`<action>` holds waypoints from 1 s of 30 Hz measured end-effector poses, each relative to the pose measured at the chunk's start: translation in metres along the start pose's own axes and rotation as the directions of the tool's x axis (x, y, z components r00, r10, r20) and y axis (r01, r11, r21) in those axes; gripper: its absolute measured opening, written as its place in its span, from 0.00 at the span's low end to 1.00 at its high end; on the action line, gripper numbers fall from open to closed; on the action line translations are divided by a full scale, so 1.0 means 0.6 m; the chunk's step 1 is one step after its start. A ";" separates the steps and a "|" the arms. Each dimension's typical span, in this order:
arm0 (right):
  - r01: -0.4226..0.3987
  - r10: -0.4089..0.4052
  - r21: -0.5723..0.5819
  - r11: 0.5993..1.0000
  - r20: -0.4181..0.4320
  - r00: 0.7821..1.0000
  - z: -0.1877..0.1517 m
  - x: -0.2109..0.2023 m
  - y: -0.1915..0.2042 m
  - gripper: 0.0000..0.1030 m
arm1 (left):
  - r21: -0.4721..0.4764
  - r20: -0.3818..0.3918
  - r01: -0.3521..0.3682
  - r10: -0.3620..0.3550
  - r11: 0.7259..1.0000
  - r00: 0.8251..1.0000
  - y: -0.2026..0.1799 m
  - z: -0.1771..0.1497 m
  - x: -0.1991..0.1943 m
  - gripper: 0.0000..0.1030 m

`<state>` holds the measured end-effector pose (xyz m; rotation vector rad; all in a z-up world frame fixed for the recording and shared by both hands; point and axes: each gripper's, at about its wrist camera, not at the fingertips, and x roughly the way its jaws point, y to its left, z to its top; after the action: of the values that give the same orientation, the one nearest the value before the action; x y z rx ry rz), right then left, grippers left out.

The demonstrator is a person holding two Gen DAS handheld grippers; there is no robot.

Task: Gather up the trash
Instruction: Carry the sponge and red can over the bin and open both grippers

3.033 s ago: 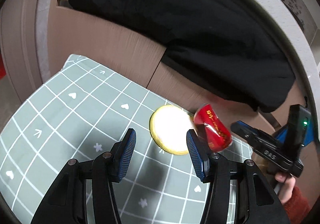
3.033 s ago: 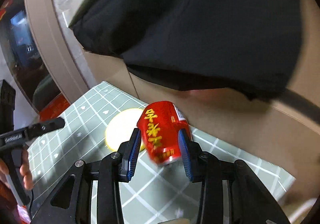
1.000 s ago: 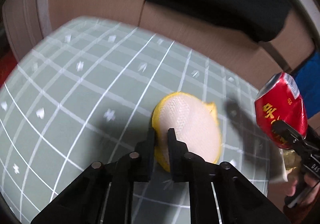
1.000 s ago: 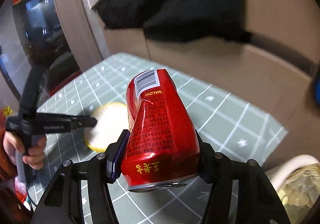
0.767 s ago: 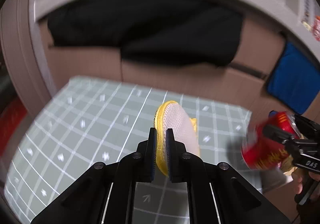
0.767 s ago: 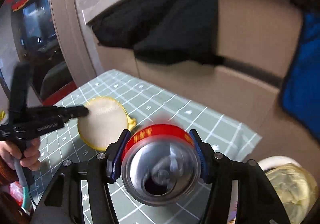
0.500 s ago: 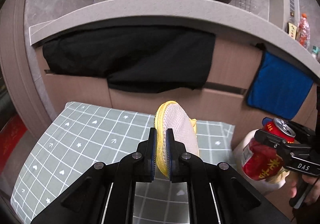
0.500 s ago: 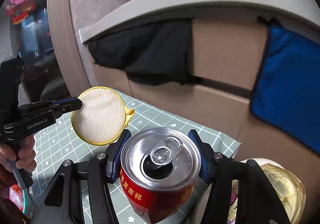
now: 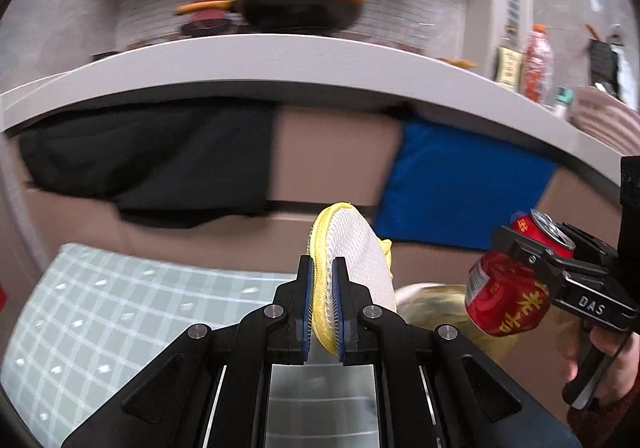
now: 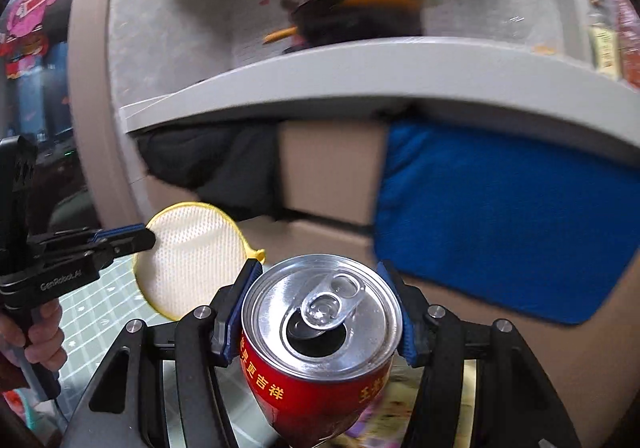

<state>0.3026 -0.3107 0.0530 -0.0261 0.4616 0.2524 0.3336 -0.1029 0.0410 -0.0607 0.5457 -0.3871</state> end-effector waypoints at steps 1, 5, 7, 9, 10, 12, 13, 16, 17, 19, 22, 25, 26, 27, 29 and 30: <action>0.022 -0.022 0.004 1.000 0.006 1.000 0.001 -0.010 -0.014 0.54 | 0.006 -0.006 0.033 -0.033 0.999 0.999 -0.020 0.001 0.010 0.09; 0.100 -0.100 0.037 0.994 0.004 0.995 -0.016 -0.043 -0.072 0.54 | 0.025 -0.044 0.129 -0.128 0.991 0.991 -0.085 -0.008 0.052 0.09; 0.127 -0.127 0.052 0.991 -0.008 0.992 -0.029 -0.047 -0.095 0.54 | 0.031 -0.072 0.170 -0.167 0.985 0.983 -0.112 -0.018 0.077 0.09; 0.141 -0.140 0.070 0.987 -0.024 0.990 -0.044 -0.046 -0.116 0.54 | 0.038 -0.104 0.192 -0.187 0.981 0.977 -0.131 -0.029 0.101 0.09; 0.144 -0.142 0.078 0.986 -0.031 0.989 -0.049 -0.042 -0.123 0.54 | 0.039 -0.120 0.197 -0.191 0.980 0.974 -0.137 -0.034 0.111 0.09; 0.147 -0.143 0.094 0.985 -0.047 0.989 -0.061 -0.036 -0.137 0.54 | 0.029 -0.155 0.210 -0.203 0.977 0.967 -0.145 -0.045 0.135 0.09; 0.147 -0.142 0.104 0.984 -0.058 0.988 -0.070 -0.029 -0.145 0.54 | 0.018 -0.175 0.215 -0.208 0.977 0.962 -0.147 -0.049 0.149 0.09; 0.135 -0.126 0.138 0.981 -0.076 0.989 -0.084 -0.011 -0.166 0.54 | -0.018 -0.218 0.221 -0.220 0.975 0.951 -0.147 -0.058 0.182 0.09; 0.131 -0.120 0.146 0.981 -0.081 0.989 -0.086 -0.006 -0.168 0.54 | -0.026 -0.227 0.219 -0.219 0.975 0.949 -0.147 -0.062 0.190 0.09; 0.123 -0.108 0.165 0.979 -0.092 0.990 -0.091 0.009 -0.177 0.54 | -0.051 -0.254 0.218 -0.223 0.975 0.941 -0.146 -0.070 0.212 0.09; 0.117 -0.100 0.179 0.977 -0.102 0.990 -0.097 0.028 -0.183 0.54 | -0.087 -0.285 0.227 -0.242 0.970 0.927 -0.141 -0.082 0.237 0.09; 0.104 -0.082 0.202 0.974 -0.114 0.990 -0.107 0.044 -0.191 0.54 | -0.139 -0.304 0.254 -0.285 0.957 0.909 -0.130 -0.091 0.256 0.10; 0.098 -0.074 0.211 0.972 -0.119 0.990 -0.109 0.048 -0.192 0.54 | -0.149 -0.301 0.262 -0.296 0.953 0.906 -0.127 -0.092 0.257 0.11; 0.094 -0.069 0.217 0.972 -0.123 0.990 -0.111 0.052 -0.193 0.54 | -0.156 -0.298 0.276 -0.311 0.948 0.902 -0.125 -0.091 0.257 0.13; 0.091 -0.062 0.229 0.969 -0.130 0.990 -0.118 0.060 -0.194 0.54 | -0.159 -0.291 0.298 -0.334 0.941 0.897 -0.123 -0.089 0.254 0.15; 0.088 -0.058 0.233 0.969 -0.133 0.989 -0.120 0.062 -0.194 0.54 | -0.156 -0.281 0.301 -0.335 0.941 0.899 -0.122 -0.087 0.251 0.20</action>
<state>0.3318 -0.4206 -0.0315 0.1765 0.6122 0.1213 0.3995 -0.2247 -0.0664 -0.1999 0.8671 -0.6946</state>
